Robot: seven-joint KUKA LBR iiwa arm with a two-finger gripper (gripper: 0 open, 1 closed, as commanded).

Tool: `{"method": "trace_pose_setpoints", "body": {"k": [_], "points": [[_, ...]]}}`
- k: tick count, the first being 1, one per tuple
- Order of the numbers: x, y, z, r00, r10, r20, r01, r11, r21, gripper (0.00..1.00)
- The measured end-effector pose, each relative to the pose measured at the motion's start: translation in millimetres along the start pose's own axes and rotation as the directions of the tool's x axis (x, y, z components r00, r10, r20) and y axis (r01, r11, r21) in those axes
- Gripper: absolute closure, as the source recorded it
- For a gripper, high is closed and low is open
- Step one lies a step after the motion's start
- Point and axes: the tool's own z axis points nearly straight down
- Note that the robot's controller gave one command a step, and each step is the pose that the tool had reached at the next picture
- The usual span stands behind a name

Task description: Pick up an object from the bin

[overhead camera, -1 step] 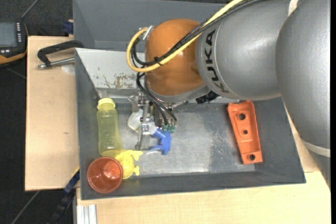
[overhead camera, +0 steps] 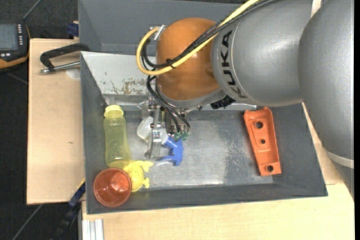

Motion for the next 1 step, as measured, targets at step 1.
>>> {"method": "trace_pose_setpoints", "body": {"k": [1], "points": [[-0.7,-36.1,24.8,1.0,-0.004,0.0,0.004,1.0,-0.003,0.0]]}}
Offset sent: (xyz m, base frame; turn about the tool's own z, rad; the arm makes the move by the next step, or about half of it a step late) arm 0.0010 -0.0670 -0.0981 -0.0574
